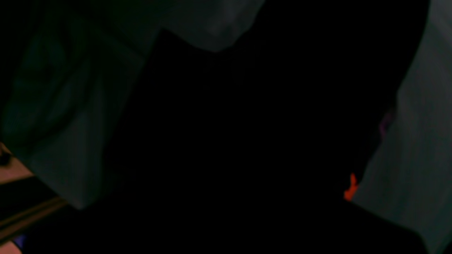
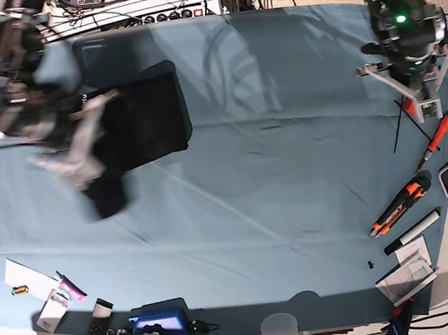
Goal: Layout the t-shirt on the table in an organized manner, then fold the t-shirt properly
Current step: 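Lower the shirt bundle with the right gripper and move the left gripper over it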
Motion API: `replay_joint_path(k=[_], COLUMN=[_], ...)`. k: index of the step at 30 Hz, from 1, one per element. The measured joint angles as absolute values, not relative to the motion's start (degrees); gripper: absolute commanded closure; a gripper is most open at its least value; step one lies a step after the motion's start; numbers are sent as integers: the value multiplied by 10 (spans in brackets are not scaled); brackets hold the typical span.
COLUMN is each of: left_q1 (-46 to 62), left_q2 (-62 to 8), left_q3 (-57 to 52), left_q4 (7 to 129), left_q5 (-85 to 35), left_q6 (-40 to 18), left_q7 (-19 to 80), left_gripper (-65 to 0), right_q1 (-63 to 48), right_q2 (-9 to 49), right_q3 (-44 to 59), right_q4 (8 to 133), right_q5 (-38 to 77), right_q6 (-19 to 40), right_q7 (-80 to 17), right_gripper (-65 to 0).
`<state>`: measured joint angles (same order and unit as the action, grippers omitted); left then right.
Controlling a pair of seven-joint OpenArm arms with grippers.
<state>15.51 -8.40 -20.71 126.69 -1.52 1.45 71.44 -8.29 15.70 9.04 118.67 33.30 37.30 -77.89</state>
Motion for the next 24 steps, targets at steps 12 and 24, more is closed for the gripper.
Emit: replay_joint_path(k=[12, 24], left_q1=[155, 155], left_q2=[-83, -83], left_q3=[-207, -207], left_q4=[1267, 1267], left_q5=[-25, -77], left_q6=[15, 15], left_q7=[697, 693], left_gripper=[-45, -45], right_q1=[-86, -84], right_q2=[159, 159], right_q3=[13, 13], right_q4=[1186, 1233], right_q5=[243, 441], right_q6=[362, 362], right_q7=[-737, -758], right_gripper=[-224, -228])
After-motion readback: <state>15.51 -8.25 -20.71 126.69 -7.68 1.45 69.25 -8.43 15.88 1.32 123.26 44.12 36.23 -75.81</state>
